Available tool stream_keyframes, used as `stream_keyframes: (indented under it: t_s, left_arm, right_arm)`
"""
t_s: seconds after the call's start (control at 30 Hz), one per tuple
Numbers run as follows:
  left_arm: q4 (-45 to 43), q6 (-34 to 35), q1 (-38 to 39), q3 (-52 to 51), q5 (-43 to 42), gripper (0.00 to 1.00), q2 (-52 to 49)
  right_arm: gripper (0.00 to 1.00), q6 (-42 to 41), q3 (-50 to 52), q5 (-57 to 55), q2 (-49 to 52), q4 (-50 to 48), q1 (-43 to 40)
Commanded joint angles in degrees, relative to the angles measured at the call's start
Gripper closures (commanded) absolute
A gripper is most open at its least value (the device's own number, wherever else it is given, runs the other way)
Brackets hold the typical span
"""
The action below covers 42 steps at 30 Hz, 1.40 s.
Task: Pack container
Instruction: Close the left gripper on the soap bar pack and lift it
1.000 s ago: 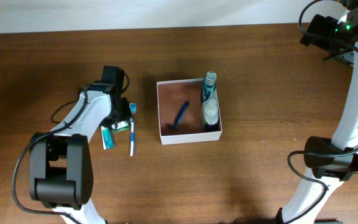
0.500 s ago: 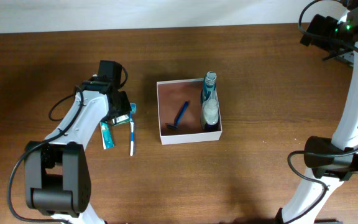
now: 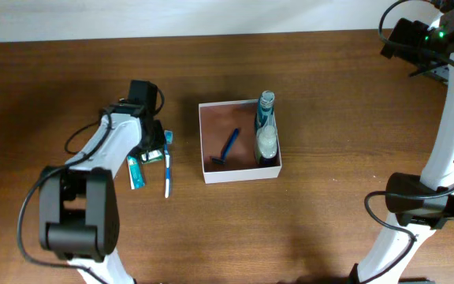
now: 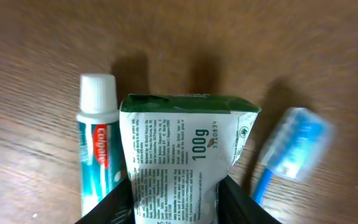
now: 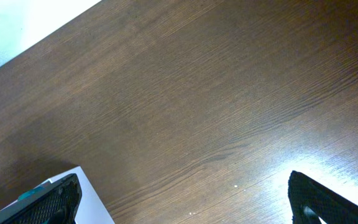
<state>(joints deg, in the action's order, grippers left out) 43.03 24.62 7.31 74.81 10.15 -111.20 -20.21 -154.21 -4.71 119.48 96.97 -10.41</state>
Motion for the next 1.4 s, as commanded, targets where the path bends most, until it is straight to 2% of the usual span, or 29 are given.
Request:
stream_keyframes:
  t_s: [0.0, 0.13, 0.17, 0.23, 0.27, 0.37, 0.6, 0.7, 0.73, 0.8, 0.87, 1.0, 1.1, 1.37]
  left_arm:
    - [-0.2, -0.7, -0.3, 1.0, 1.2, 0.76, -3.1]
    - [-0.1, -0.7, -0.3, 1.0, 1.2, 0.74, -4.9]
    - [-0.1, -0.7, -0.3, 1.0, 1.2, 0.64, -5.0]
    - [-0.1, -0.7, -0.3, 1.0, 1.2, 0.5, -5.1]
    - [-0.2, -0.7, -0.3, 1.0, 1.2, 0.47, -5.1]
    - [-0.2, -0.7, -0.3, 1.0, 1.2, 0.42, -5.1]
    - [-0.4, -0.7, -0.3, 1.0, 1.2, 0.39, -5.2]
    - [-0.6, -0.7, -0.3, 1.0, 1.2, 0.43, -5.2]
    - [-0.6, -0.7, -0.3, 1.0, 1.2, 0.48, -5.2]
    - [-0.6, -0.7, -0.3, 1.0, 1.2, 0.67, -5.2]
    - [-0.6, -0.7, -0.3, 1.0, 1.2, 0.77, -5.2]
    - [-0.5, -0.8, -0.3, 1.0, 1.3, 0.79, -5.1]
    - [1.4, -1.2, -0.3, 2.4, 1.3, 0.83, -4.7]
    - [5.2, -2.0, -0.3, 7.3, 1.3, 0.83, -2.8]
  right_arm:
    - [0.02, 0.5, -0.1, -0.5, -0.8, 0.3, -0.2]
    - [0.02, 0.5, -0.1, -0.5, -0.8, 0.3, -0.2]
    - [0.02, 0.5, -0.1, -0.5, -0.8, 0.3, -0.2]
    - [0.01, 0.5, -0.1, -0.5, -0.8, 0.3, -0.2]
    - [0.02, 0.5, -0.1, -0.5, -0.8, 0.3, -0.2]
    - [0.02, 0.5, -0.1, -0.5, -0.8, 0.3, -0.2]
    - [0.01, 0.5, -0.1, -0.5, -0.8, 0.3, -0.2]
    - [0.02, 0.5, -0.1, -0.5, -0.8, 0.3, -0.2]
    - [0.02, 0.5, -0.1, -0.5, -0.8, 0.3, -0.2]
    - [0.02, 0.5, -0.1, -0.5, -0.8, 0.3, -0.2]
    - [0.02, 0.5, -0.1, -0.5, -0.8, 0.3, -0.2]
    - [0.01, 0.5, -0.1, -0.5, -0.8, 0.3, -0.2]
    - [0.02, 0.5, -0.1, -0.5, -0.8, 0.3, -0.2]
    - [0.02, 0.5, -0.1, -0.5, -0.8, 0.3, -0.2]
